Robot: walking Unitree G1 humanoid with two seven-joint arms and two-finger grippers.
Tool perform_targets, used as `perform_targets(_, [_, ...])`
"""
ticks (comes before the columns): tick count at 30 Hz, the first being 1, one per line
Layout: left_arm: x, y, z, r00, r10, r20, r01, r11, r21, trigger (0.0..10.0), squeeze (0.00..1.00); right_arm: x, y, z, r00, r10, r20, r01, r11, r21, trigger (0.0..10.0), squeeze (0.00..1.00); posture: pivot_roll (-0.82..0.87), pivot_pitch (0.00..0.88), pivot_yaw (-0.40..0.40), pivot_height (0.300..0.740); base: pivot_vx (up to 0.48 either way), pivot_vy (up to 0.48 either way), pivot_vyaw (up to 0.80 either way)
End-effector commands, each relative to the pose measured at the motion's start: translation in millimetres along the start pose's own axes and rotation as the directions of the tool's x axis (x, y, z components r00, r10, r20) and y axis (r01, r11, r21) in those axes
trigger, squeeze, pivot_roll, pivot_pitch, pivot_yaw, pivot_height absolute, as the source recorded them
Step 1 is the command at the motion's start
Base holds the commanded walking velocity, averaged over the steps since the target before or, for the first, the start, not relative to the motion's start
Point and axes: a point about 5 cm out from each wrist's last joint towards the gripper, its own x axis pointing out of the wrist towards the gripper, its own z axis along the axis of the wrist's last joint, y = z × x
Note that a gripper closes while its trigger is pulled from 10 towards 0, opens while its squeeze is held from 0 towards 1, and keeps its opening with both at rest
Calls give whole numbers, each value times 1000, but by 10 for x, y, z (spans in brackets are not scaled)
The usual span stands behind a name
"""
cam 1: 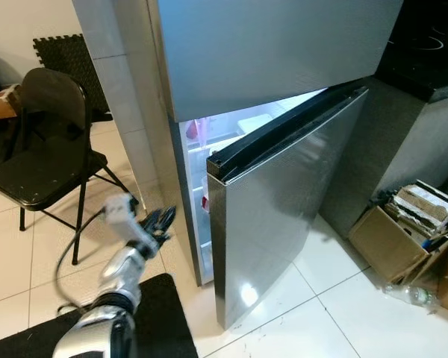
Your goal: Restocking fridge
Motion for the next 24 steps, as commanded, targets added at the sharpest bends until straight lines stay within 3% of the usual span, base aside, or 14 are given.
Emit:
perform_targets(1, [127,-131,58,997,-73,23,73,997,3,2431,0,0,-4,5,1000,-8,-2,8,1000,13,10000,0,-17,0,-32,740,0,0,0])
perform_targets(2, [178,-190,76,994,-106,33,107,994,-12,10000,0,2,4,23,1000,-6,1,6,1000,13,10000,0,-17,0,-32,740,0,0,0])
perform_targets(5, [299,-415,64,968,-249,36,251,967,-34,10000,0,6,28,56,1000,2,6,-2,1000,13,10000,0,-20,0,-31,740,0,0,0])
perform_targets(11, [336,-568,22,933,-358,30,359,932,-46,10000,0,7,32,66,1000,3,8,-3,1000,15,10000,0,-22,0,-30,740,0,0,0])
perform_targets(12, [344,-651,-10,908,-417,25,418,907,-57,10000,0,7,32,66,1000,3,8,-3,1000,14,10000,0,-20,0,-31,740,0,0,0])
perform_targets(14, [338,-872,-109,826,-564,5,562,822,-92,10000,0,4,16,42,1000,2,4,-2,1000,12,10000,0,-19,0,-31,740,0,0,0])
perform_targets(16, [338,-872,-109,826,-564,5,562,822,-92,10000,0,4,16,42,1000,2,4,-2,1000,12,10000,0,-19,0,-31,740,0,0,0])
perform_targets(17, [326,-959,-149,785,-620,-3,616,781,-107,10000,0,2,5,28,1000,1,1,-1,1000,12,10000,0,-19,0,-31,740,0,0,0])
perform_targets(18, [285,-1104,-229,711,-703,-22,694,706,-139,10000,0,-3,-24,-1,1000,-1,-7,1,1000,9,10000,0,-18,0,-33,740,0,0,0])
perform_targets(21, [157,-1373,-380,544,-838,-46,814,540,-211,10000,0,-19,-105,-60,1000,-10,-22,10,1000,6,10000,0,-18,0,-33,740,0,0,0])
perform_targets(23, [95,-1447,-431,488,-871,-52,841,485,-241,10000,0,-26,-140,-82,999,-15,-28,15,1000,7,10000,0,-20,0,-31,740,0,0,0])
perform_targets(24, [95,-1447,-431,488,-871,-52,841,485,-241,10000,0,-26,-140,-82,999,-15,-28,15,1000,7,10000,0,-20,0,-31,740,0,0,0])
